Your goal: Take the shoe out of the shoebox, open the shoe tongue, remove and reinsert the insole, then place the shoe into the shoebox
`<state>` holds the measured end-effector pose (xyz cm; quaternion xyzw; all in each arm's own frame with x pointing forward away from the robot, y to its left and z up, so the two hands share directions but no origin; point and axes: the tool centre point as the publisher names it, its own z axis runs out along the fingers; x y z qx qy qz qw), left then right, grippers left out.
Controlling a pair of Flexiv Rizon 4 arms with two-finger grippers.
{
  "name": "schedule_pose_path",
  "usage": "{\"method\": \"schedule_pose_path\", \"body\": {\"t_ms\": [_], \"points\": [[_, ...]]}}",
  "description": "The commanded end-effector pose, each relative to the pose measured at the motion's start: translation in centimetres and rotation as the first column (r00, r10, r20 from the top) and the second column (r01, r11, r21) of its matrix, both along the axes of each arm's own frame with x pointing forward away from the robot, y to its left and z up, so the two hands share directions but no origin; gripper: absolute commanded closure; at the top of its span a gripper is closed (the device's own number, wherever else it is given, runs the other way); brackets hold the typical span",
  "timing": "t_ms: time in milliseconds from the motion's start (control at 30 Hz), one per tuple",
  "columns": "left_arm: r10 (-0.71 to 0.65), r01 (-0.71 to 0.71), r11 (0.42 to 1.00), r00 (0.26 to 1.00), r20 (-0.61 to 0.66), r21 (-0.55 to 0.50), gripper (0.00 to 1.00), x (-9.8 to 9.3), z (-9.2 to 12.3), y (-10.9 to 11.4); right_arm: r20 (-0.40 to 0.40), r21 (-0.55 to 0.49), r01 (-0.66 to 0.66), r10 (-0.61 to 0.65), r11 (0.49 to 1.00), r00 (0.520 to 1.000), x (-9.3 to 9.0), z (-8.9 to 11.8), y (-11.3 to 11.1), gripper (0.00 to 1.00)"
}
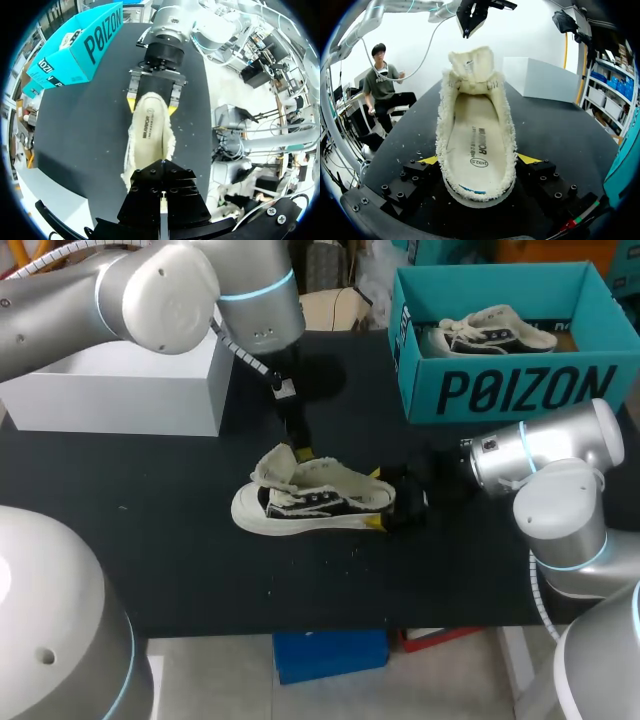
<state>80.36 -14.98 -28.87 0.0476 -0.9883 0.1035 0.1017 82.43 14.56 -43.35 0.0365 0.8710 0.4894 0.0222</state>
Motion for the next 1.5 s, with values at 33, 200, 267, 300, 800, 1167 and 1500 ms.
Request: {"method": "schedule_pose_path", "body": {"t_ms": [33, 200, 267, 300, 800, 1167, 1500], "points": [[-0.016, 0.016, 0.999, 1.0, -0.012, 0.039, 1.0, 0.7, -0.6, 0.2, 0.0, -0.001, 0.001, -0.001, 1.0, 1.0, 0.1, -0.3, -0.1, 1.0], [-0.059, 0.064, 0.996, 0.996, -0.07, 0.065, 1.0, 1.7, -1.5, -0.2, 0.0, -0.001, 0.001, -0.001, 1.0, 1.0, 0.1, -0.3, -0.1, 1.0], [-0.078, 0.084, 0.994, 0.994, -0.081, 0.073, 1.0, 2.3, -1.8, -0.6, 0.0, -0.001, 0.001, -0.001, 1.0, 1.0, 0.1, -0.3, -0.1, 1.0], [-0.087, 0.094, 0.992, 0.993, -0.083, 0.084, 1.0, 2.6, -1.9, -0.8, 0.0, -0.001, 0.001, -0.001, 1.0, 1.0, 0.1, -0.3, -0.1, 1.0], [-0.135, 0.142, 0.987, 0.986, -0.097, 0.073, 1.0, 2.8, -4.1, -3.3, 0.0, -0.001, 0.001, -0.001, 1.0, 1.0, 0.1, -0.3, -0.1, 1.0], [-0.108, 0.118, 0.991, 0.985, -0.138, 0.061, 1.0, 0.8, -6.7, -3.8, 0.0, -0.001, 0.001, -0.001, 1.0, 1.0, 0.1, -0.3, -0.1, 1.0], [-0.095, 0.106, 0.992, 0.984, -0.15, 0.069, 1.0, -0.4, -8.9, -4.2, 0.0, -0.001, 0.001, -0.001, 1.0, 1.0, 0.1, -0.3, -0.1, 1.0]]}}
